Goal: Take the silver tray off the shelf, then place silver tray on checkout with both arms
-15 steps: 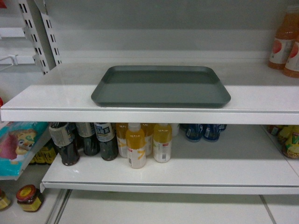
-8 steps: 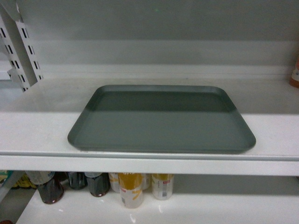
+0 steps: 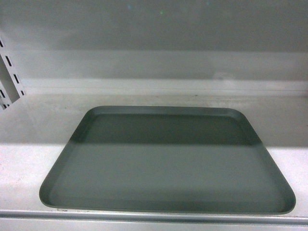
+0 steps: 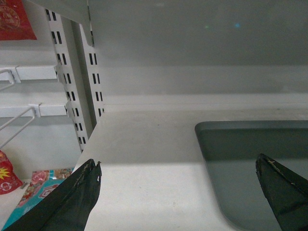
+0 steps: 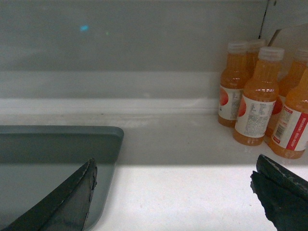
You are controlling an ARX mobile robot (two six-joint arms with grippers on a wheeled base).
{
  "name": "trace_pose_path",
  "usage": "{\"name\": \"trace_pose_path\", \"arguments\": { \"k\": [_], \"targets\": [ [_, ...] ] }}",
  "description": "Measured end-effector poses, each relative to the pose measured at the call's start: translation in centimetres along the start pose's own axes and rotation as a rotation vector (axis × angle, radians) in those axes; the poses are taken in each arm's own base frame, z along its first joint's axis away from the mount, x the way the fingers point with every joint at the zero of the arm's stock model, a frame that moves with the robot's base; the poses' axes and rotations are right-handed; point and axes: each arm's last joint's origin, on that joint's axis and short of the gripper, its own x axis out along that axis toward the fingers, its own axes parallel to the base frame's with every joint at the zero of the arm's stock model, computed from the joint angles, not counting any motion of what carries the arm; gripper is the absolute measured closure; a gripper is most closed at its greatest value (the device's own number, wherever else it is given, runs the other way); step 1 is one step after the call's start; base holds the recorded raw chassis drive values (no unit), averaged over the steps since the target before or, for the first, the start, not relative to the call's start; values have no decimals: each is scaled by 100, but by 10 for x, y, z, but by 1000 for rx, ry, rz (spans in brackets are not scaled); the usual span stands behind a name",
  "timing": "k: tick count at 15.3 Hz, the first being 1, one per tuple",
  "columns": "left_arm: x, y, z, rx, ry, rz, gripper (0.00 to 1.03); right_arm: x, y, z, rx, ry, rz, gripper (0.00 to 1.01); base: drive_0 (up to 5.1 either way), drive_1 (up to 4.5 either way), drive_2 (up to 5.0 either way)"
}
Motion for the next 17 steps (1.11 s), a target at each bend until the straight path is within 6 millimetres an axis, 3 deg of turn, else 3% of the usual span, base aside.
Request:
{"name": "trace_pose_path", "arguments": {
  "k": [17],
  "targets": [
    [0, 0, 0, 0, -2, 0, 5, 0, 0, 0, 0, 1, 0, 3, 0, 0, 0]
  ]
}}
